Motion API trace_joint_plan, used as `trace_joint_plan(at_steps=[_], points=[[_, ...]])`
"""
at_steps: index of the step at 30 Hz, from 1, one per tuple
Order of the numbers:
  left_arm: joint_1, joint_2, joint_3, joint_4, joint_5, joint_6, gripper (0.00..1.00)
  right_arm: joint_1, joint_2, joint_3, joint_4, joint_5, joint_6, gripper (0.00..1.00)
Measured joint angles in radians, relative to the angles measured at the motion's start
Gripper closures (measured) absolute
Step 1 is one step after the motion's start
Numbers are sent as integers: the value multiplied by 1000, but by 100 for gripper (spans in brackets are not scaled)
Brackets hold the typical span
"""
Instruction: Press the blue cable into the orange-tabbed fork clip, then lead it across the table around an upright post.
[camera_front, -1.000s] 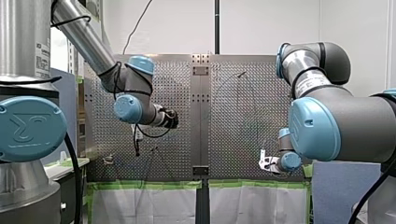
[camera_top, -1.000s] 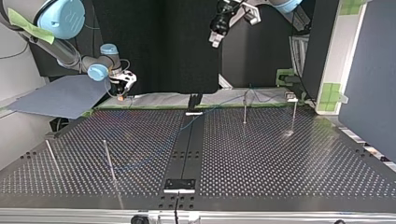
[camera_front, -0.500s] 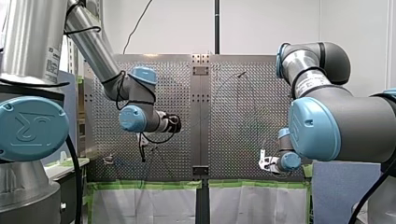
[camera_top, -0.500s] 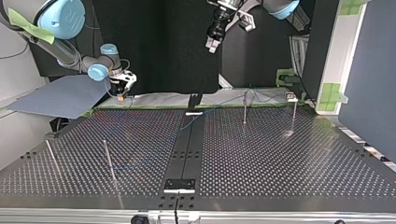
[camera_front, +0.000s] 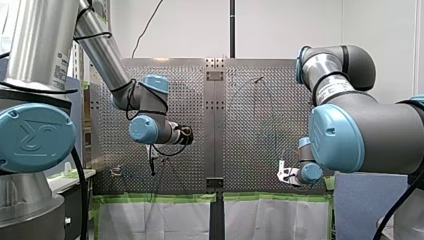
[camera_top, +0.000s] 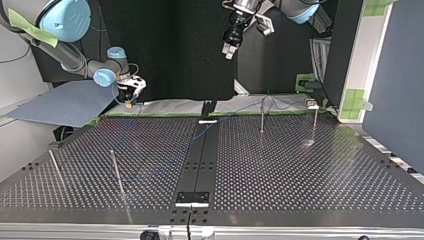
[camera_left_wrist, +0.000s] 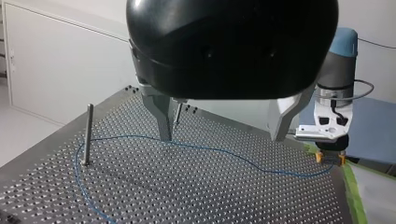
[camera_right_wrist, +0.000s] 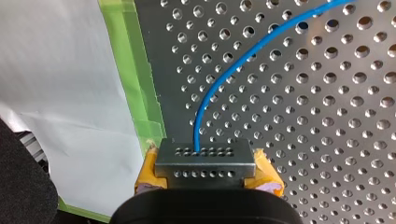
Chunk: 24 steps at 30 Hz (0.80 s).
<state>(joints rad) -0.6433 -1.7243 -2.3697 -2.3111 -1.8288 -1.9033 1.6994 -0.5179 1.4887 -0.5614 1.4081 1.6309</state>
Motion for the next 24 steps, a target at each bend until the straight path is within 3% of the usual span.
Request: trace_joint_plan(at_steps=[24], points=[[2,0,0,-2,-3,10,0,-2,0,0,-3,0,-3,100]])
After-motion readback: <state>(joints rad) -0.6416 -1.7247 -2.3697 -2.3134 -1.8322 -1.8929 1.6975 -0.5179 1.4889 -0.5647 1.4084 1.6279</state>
